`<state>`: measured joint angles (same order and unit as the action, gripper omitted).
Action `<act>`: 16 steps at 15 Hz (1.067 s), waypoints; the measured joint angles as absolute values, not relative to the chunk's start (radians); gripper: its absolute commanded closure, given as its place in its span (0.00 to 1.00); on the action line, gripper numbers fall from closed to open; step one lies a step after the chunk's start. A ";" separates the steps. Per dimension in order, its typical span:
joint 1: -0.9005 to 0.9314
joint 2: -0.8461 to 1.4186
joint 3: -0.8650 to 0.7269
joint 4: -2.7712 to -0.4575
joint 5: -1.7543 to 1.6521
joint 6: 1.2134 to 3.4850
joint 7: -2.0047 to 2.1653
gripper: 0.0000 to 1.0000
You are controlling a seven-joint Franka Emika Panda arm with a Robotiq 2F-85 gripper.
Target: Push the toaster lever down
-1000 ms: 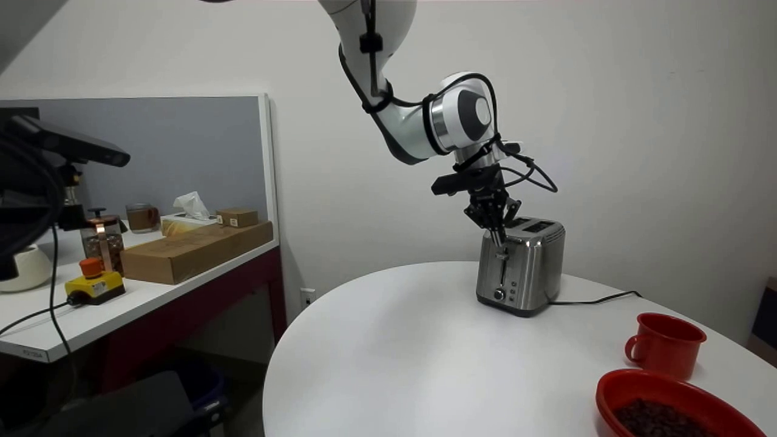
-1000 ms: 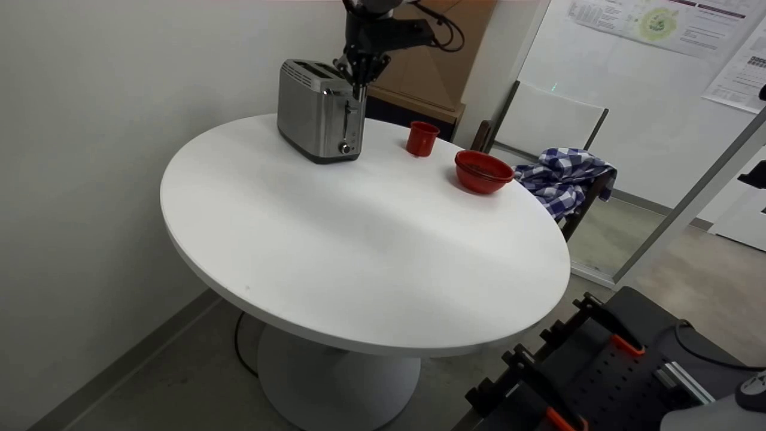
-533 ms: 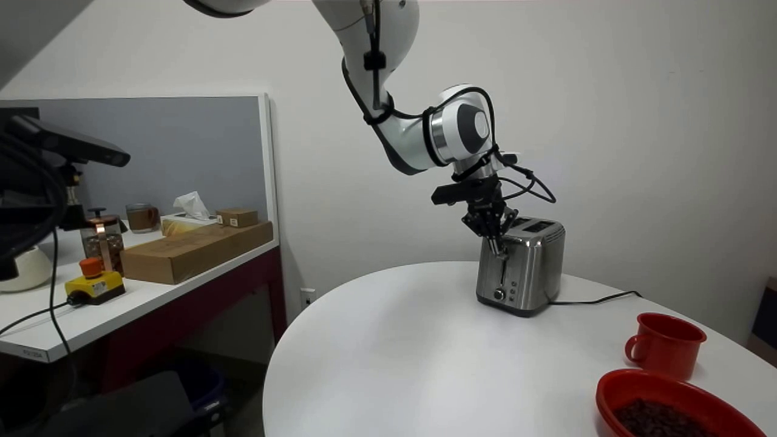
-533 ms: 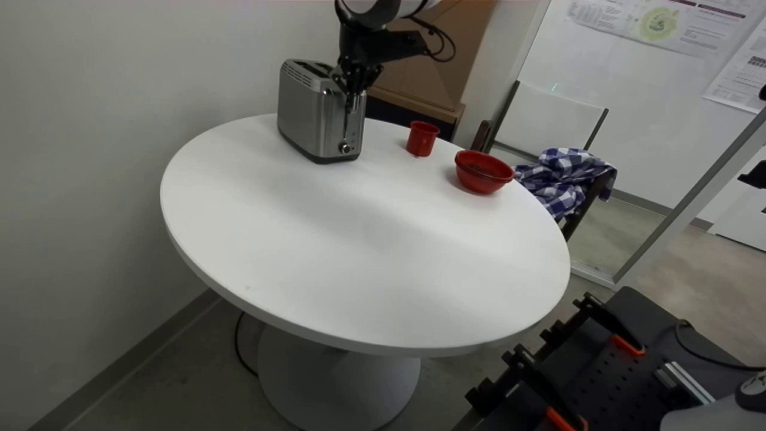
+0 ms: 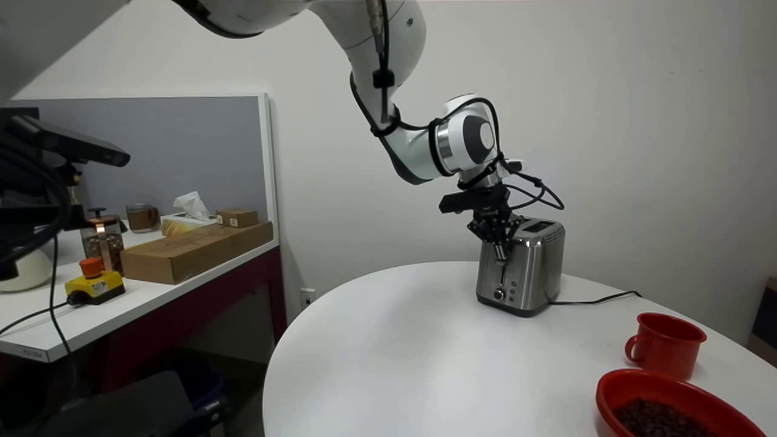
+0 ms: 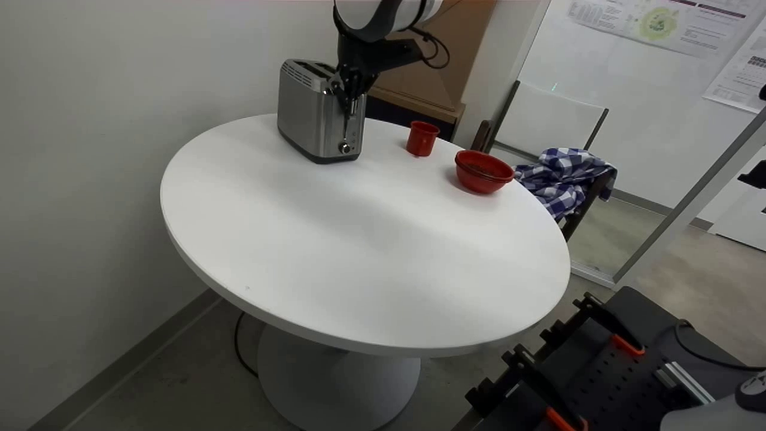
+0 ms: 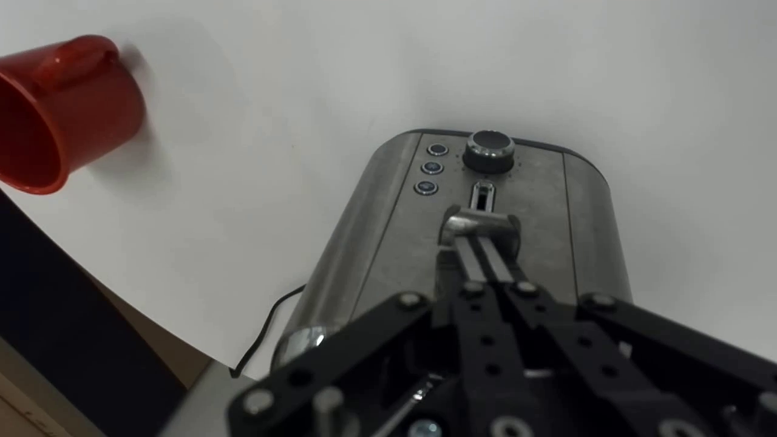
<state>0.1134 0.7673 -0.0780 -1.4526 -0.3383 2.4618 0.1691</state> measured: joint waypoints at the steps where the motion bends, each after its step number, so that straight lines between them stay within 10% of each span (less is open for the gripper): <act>1: 0.114 0.775 -0.078 -1.448 -0.338 2.463 0.162 1.00; 15: 0.113 0.851 -0.078 -1.430 -0.338 2.478 0.094 1.00; 16: 0.113 0.851 -0.078 -1.430 -0.338 2.478 0.092 0.74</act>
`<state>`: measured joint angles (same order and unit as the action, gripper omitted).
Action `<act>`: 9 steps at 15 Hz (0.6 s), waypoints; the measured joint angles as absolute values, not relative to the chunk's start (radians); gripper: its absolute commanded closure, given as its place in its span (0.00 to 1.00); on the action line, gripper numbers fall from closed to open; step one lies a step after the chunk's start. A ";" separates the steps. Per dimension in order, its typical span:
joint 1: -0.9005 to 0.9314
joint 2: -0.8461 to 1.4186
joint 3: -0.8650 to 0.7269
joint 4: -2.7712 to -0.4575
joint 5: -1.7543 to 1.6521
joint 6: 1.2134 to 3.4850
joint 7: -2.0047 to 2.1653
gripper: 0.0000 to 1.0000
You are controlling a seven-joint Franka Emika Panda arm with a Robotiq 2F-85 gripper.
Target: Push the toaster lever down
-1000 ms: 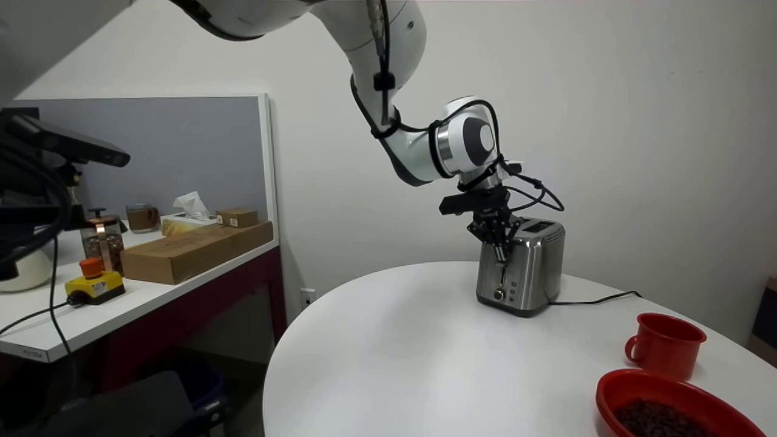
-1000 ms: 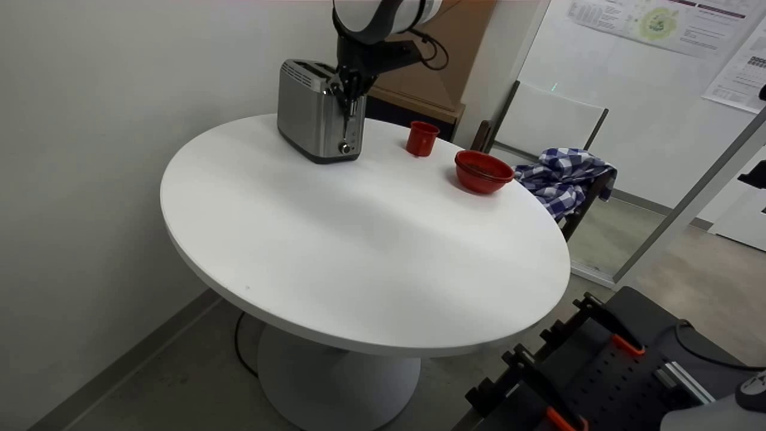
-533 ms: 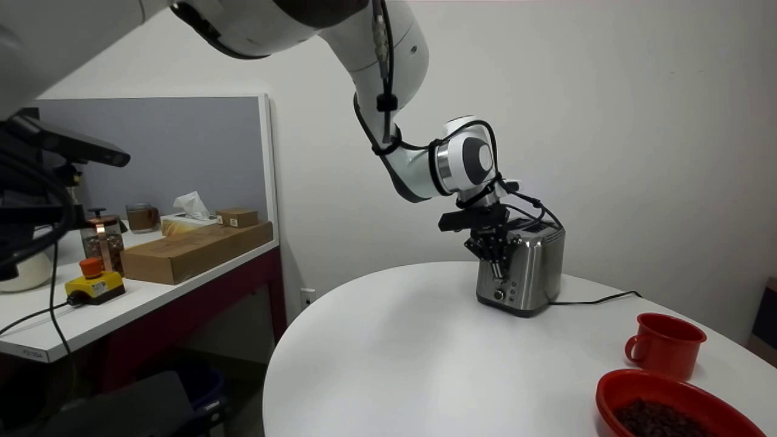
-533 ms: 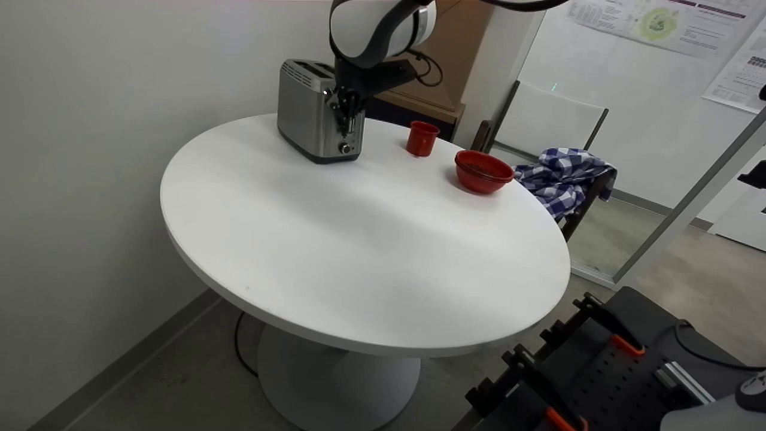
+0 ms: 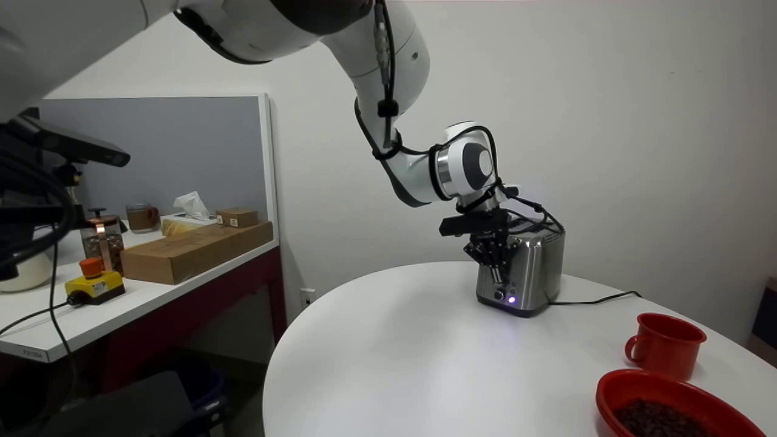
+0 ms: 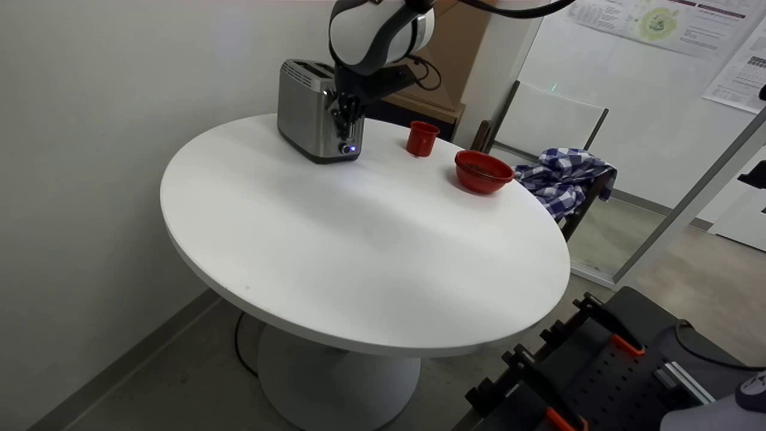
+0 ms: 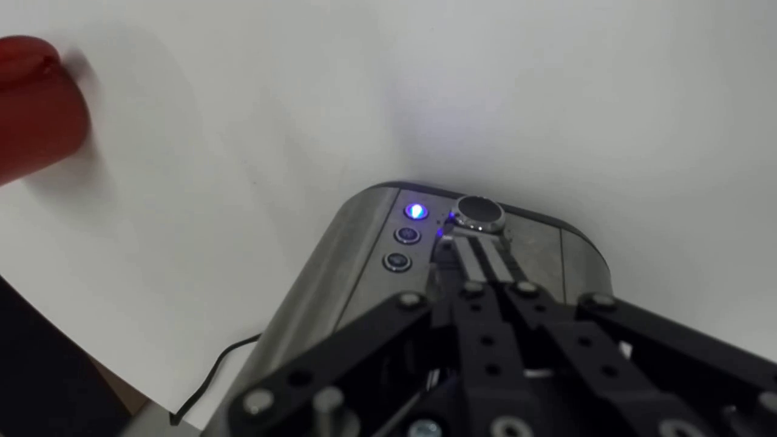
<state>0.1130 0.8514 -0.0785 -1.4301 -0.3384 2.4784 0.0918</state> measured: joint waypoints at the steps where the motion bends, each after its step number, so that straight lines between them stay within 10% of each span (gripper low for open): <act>1: 0.113 0.851 -0.078 -1.430 -0.337 2.478 0.091 0.72; 9: -0.003 0.795 0.082 -1.440 -0.064 2.408 -0.053 0.15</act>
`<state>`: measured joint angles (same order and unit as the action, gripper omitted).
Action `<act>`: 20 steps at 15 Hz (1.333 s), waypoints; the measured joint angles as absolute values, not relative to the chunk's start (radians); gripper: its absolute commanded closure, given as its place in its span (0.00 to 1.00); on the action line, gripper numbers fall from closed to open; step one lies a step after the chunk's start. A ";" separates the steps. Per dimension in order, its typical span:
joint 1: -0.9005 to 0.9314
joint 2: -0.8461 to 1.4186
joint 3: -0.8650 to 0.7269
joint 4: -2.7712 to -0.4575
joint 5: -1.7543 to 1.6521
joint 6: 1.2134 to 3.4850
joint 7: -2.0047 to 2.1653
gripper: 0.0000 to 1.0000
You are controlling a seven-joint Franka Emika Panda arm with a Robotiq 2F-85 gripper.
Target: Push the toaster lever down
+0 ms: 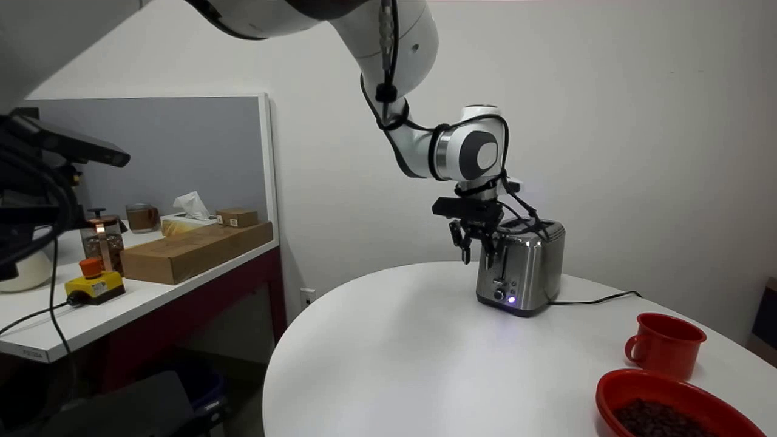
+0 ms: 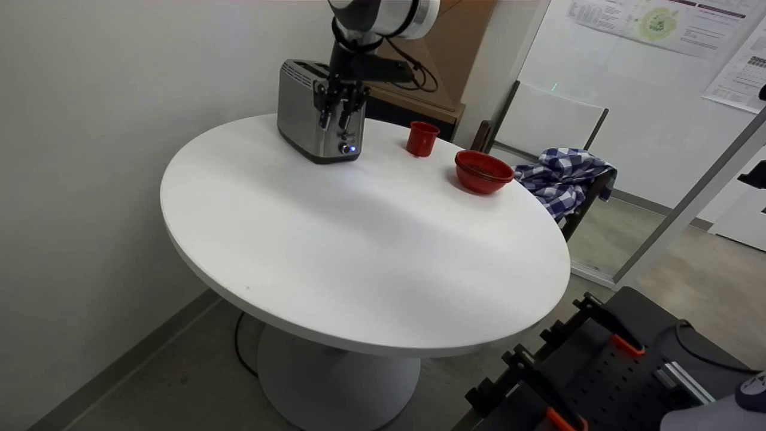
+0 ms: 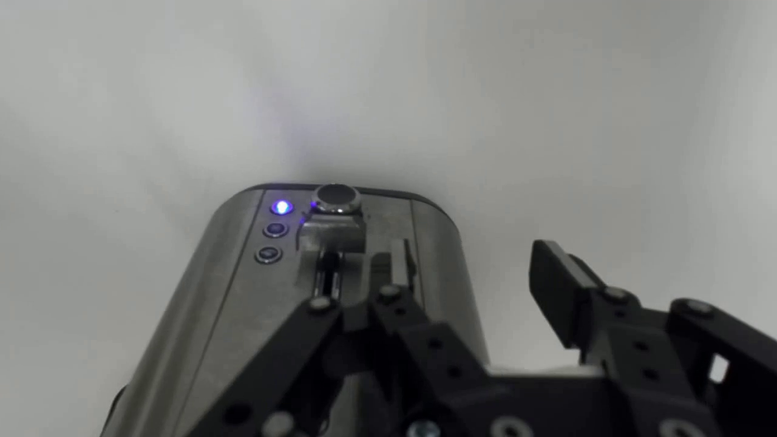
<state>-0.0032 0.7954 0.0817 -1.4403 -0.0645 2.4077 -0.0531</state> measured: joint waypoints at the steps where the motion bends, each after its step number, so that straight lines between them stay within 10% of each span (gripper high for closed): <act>1: -0.018 0.769 0.100 -1.452 -0.038 2.373 -0.081 0.07; 20: -0.041 0.059 0.049 -2.157 -0.194 1.963 -0.153 0.00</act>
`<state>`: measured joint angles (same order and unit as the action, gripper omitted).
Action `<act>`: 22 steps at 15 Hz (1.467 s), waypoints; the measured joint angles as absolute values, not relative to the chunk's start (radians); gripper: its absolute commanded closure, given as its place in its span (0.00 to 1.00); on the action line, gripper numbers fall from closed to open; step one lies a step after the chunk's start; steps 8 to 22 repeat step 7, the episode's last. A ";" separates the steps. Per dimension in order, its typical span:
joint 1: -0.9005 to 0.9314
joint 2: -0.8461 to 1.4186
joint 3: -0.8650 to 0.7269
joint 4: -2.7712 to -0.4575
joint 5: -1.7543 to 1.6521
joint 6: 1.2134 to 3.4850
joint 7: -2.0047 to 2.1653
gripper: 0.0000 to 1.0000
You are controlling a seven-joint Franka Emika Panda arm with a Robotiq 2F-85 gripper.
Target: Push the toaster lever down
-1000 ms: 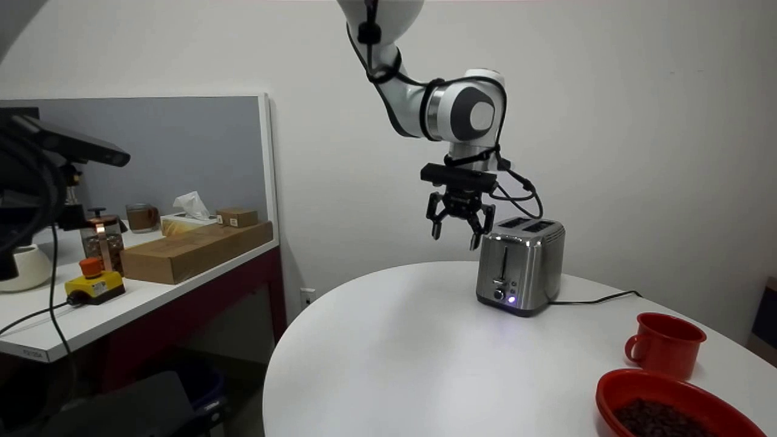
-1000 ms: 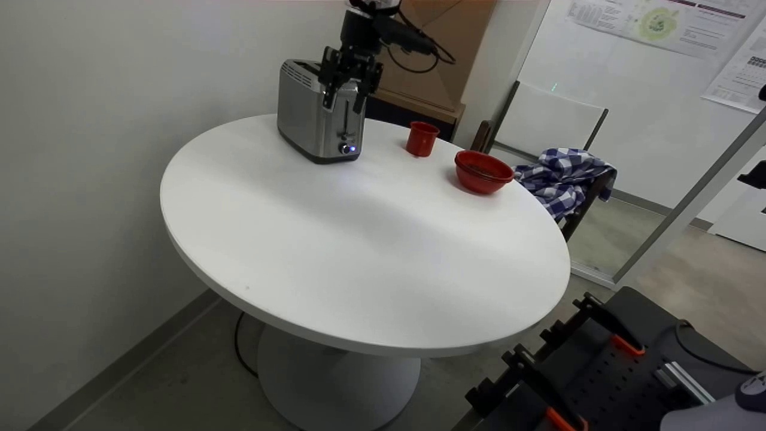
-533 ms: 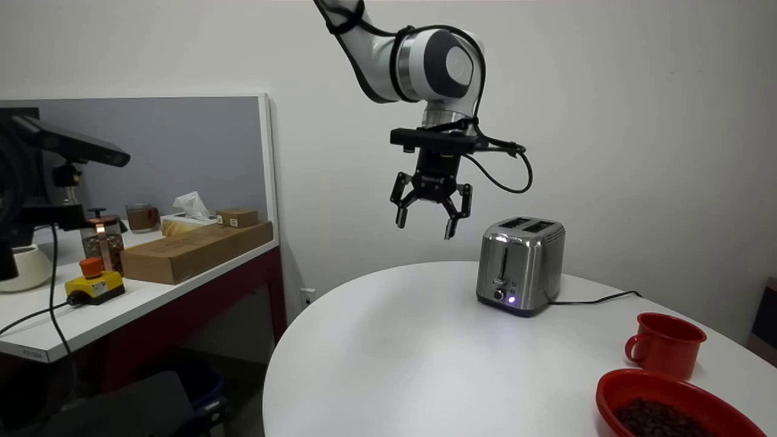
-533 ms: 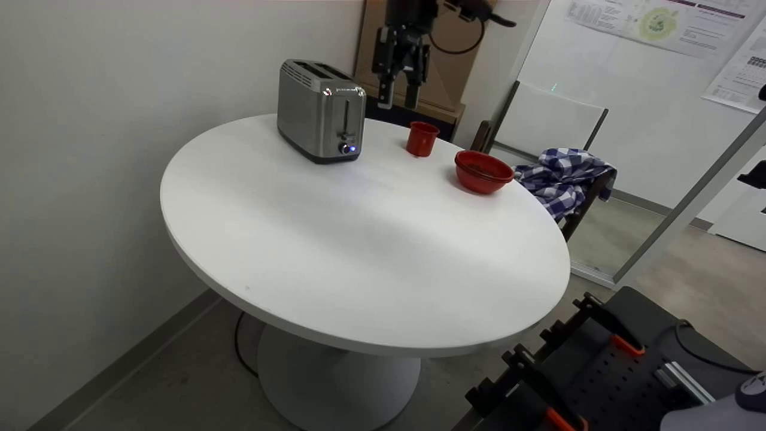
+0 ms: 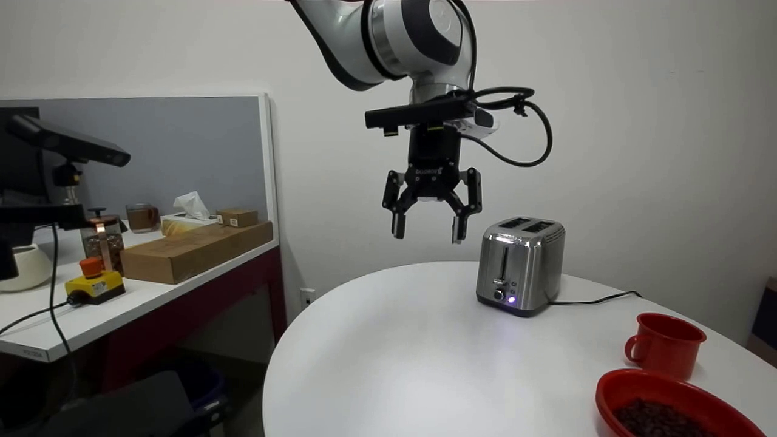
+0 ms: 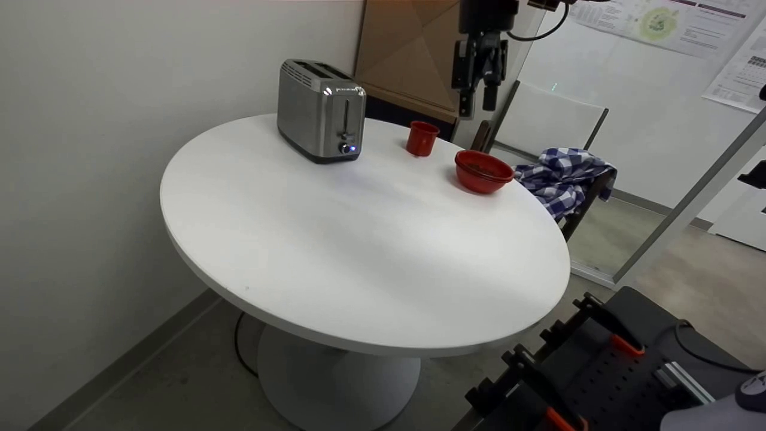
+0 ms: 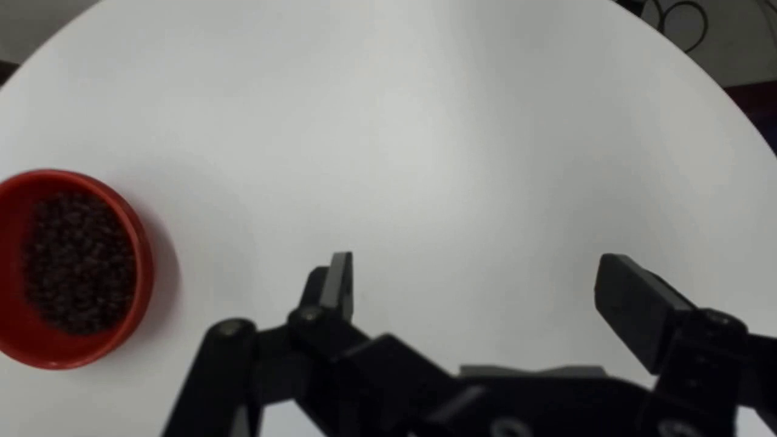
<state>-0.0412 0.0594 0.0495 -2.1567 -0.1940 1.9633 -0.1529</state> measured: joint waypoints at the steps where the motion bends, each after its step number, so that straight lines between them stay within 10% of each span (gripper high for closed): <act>1: -0.041 0.049 0.048 -2.174 -0.203 1.963 -0.139 0.00; 22: -0.036 0.044 0.047 -2.186 -0.205 1.963 -0.126 0.00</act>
